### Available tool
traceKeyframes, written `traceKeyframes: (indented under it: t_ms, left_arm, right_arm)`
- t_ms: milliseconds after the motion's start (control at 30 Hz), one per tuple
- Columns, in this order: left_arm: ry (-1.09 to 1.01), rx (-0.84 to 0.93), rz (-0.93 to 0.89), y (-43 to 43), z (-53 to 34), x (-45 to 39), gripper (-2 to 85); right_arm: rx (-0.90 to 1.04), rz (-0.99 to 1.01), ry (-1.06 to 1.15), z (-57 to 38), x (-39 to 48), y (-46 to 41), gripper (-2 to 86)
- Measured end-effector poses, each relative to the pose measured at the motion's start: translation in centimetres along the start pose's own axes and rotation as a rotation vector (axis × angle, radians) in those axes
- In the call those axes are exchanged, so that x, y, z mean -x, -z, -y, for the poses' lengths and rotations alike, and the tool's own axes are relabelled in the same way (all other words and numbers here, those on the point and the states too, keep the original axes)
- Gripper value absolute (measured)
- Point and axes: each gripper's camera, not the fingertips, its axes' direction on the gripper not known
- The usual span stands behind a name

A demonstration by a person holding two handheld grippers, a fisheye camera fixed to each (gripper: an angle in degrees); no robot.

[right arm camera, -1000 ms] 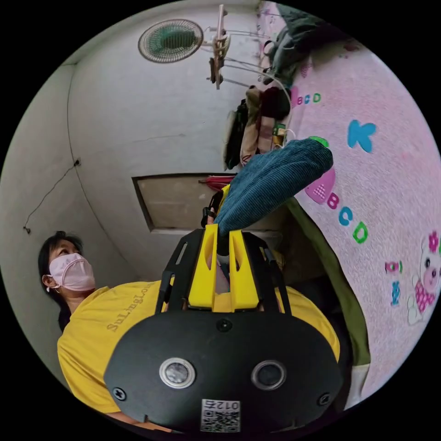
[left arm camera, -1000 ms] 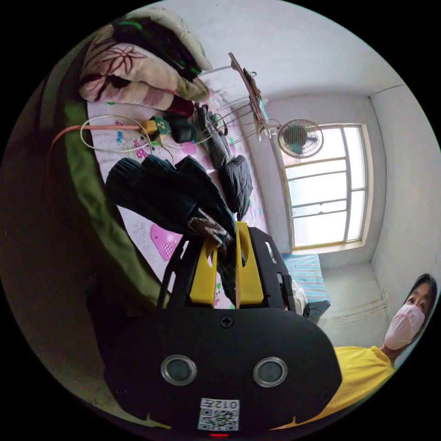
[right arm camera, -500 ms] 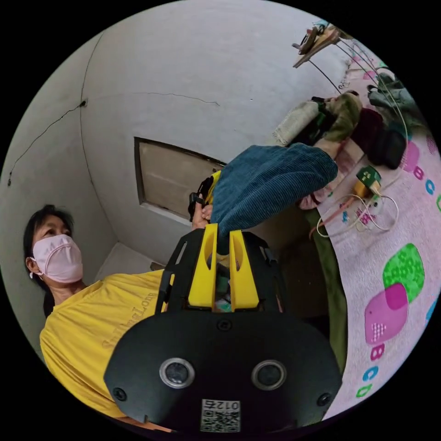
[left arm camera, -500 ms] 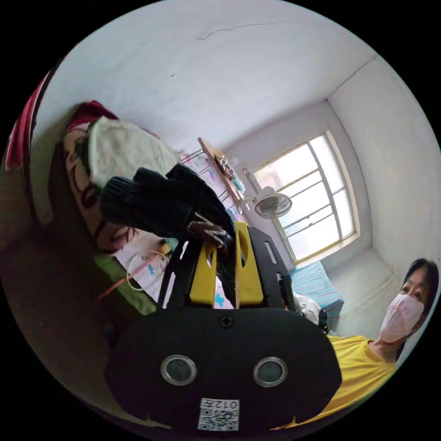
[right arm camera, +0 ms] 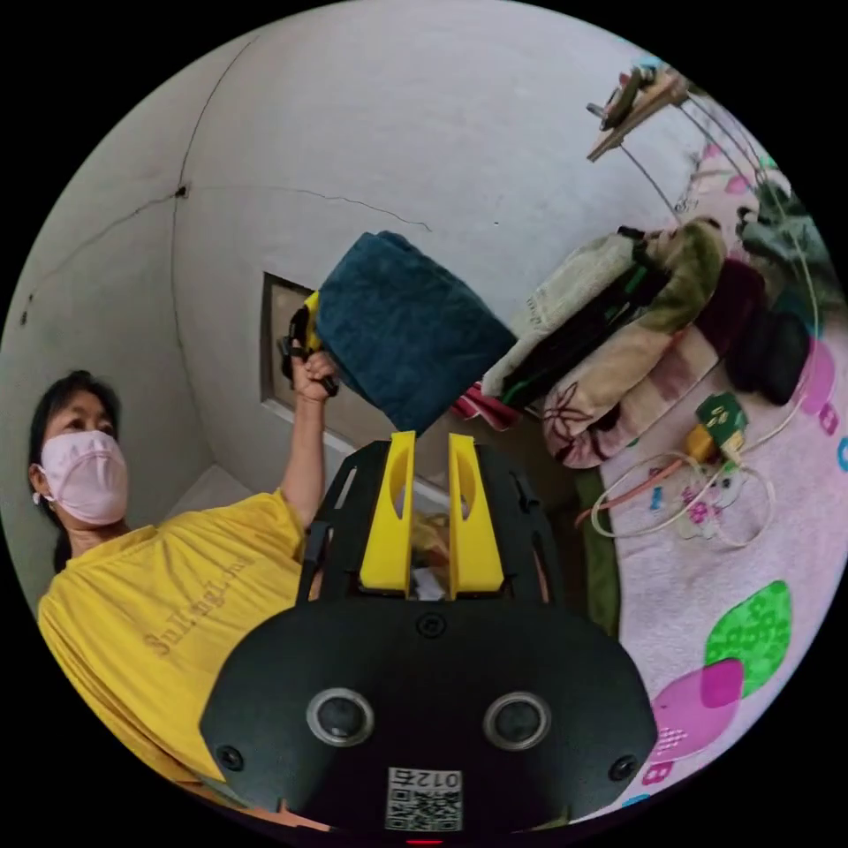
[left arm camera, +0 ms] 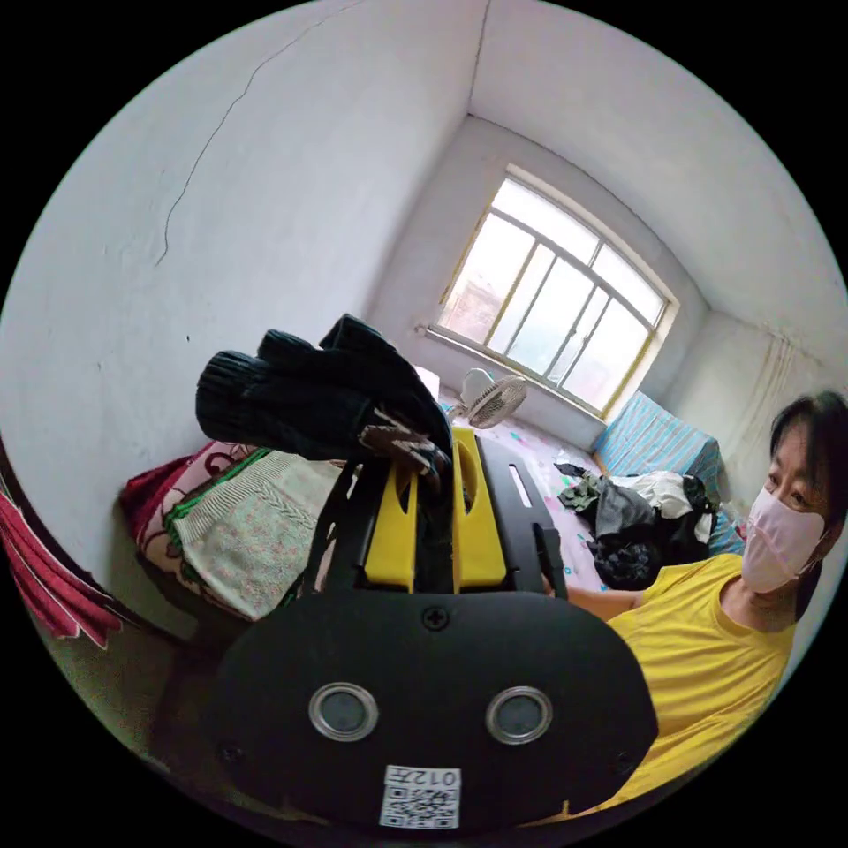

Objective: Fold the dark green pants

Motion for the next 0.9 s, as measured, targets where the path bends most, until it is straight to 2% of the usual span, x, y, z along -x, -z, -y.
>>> traceKeyframes:
  t_ms: [167,333,600,733,900]
  left_arm:
    - [-0.155,0.146,0.048,2.3,3.5,-3.2,8.8]
    - [-0.309,0.29,0.0,4.4,7.1,-3.2,9.0]
    - [-0.603,0.376,-0.305,8.1,12.5,2.4,9.4]
    - [-0.717,0.477,-0.39,8.4,15.6,5.1,9.5]
    - [-0.818,0.593,-0.466,7.4,22.5,9.3,9.8]
  right_arm:
    - [0.077,-0.168,0.281,5.3,2.9,-4.8,11.3]
    - [0.12,-0.217,0.418,8.8,3.6,-10.6,13.7]
    - [0.099,0.122,0.418,12.8,0.7,-24.3,16.9]
    - [0.026,0.338,0.436,15.4,-1.4,-30.2,12.2]
    - [-0.116,0.204,0.427,15.6,-1.7,-32.5,6.8]
